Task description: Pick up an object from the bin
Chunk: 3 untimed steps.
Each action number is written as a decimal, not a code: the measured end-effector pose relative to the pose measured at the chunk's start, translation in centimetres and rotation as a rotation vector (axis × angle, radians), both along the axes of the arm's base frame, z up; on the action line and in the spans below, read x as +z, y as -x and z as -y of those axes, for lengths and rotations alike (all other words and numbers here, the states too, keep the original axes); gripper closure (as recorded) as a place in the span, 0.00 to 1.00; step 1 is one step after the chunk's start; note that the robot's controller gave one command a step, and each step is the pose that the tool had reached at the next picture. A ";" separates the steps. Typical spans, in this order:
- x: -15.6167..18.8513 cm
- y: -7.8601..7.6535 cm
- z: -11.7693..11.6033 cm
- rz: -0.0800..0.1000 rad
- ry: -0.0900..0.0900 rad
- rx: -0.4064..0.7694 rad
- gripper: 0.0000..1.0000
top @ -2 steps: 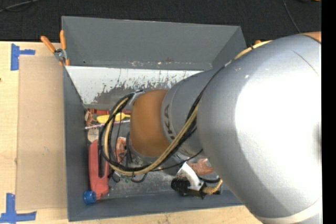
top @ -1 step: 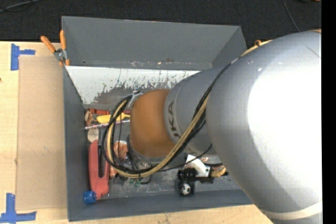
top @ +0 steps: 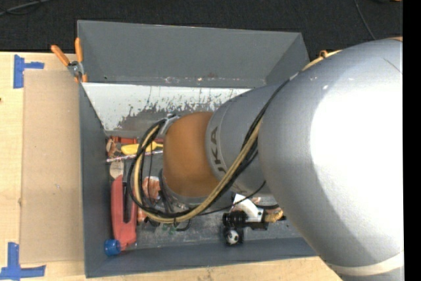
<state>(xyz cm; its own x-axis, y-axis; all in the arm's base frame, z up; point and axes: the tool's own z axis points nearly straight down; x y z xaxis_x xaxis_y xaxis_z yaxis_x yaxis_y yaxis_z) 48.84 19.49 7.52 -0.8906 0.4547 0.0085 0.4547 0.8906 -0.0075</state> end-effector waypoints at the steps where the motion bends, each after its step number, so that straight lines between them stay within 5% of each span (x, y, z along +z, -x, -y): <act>1: 0.9 0.1 0.1 -0.002 0.001 -0.002 1.00; 3: 6.0 0.2 0.2 -0.008 0.003 -0.001 1.00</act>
Offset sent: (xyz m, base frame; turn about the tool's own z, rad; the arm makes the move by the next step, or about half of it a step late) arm -0.0004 -0.0007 0.0528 0.0010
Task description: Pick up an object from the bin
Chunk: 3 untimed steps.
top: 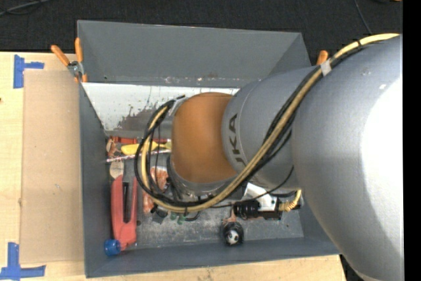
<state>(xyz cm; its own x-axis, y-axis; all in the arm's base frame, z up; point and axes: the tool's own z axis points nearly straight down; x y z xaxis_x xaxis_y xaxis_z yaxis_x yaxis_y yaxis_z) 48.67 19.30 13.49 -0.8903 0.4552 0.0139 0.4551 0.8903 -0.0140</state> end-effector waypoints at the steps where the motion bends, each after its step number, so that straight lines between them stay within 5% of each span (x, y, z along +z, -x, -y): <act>1: 2.5 0.0 0.1 -0.003 0.001 0.000 1.00; 3: 8.0 0.0 0.1 -0.003 0.001 0.002 1.00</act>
Offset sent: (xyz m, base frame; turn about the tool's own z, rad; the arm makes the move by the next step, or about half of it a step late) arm -0.0006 -0.0004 0.0827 -0.0001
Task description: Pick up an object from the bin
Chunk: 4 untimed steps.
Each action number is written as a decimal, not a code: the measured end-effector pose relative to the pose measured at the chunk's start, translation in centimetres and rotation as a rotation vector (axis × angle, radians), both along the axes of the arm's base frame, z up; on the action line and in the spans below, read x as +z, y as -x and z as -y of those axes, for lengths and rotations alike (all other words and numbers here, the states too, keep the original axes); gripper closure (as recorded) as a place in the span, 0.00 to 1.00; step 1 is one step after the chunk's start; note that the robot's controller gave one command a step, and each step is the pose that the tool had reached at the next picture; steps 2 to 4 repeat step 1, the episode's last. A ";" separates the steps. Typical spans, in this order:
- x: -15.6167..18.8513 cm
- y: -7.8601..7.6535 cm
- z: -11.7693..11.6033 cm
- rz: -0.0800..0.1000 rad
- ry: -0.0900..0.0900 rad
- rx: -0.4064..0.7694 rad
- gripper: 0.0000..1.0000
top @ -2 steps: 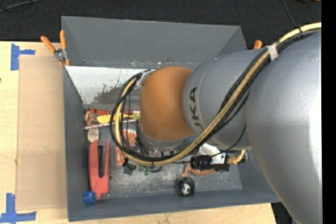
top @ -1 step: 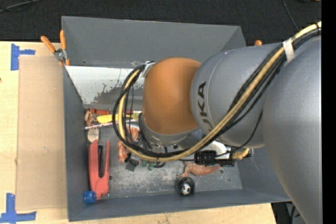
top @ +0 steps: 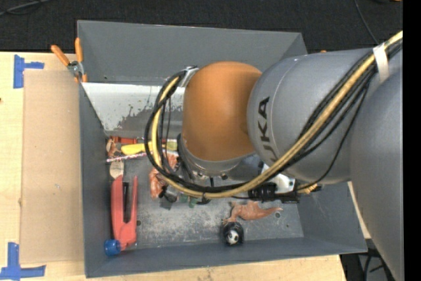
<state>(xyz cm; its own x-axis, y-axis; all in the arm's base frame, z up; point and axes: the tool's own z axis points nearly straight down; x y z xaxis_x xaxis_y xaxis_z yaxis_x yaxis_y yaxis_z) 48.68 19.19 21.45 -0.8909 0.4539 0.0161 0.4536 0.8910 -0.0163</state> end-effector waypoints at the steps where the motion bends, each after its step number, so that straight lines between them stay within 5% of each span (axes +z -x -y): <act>1: 2.1 0.0 0.0 0.000 0.000 0.001 1.00; 4: 2.1 0.0 0.0 0.000 0.000 0.001 1.00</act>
Offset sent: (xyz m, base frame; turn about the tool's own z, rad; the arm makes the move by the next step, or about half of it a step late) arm 0.0000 -0.0002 0.0189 -0.0009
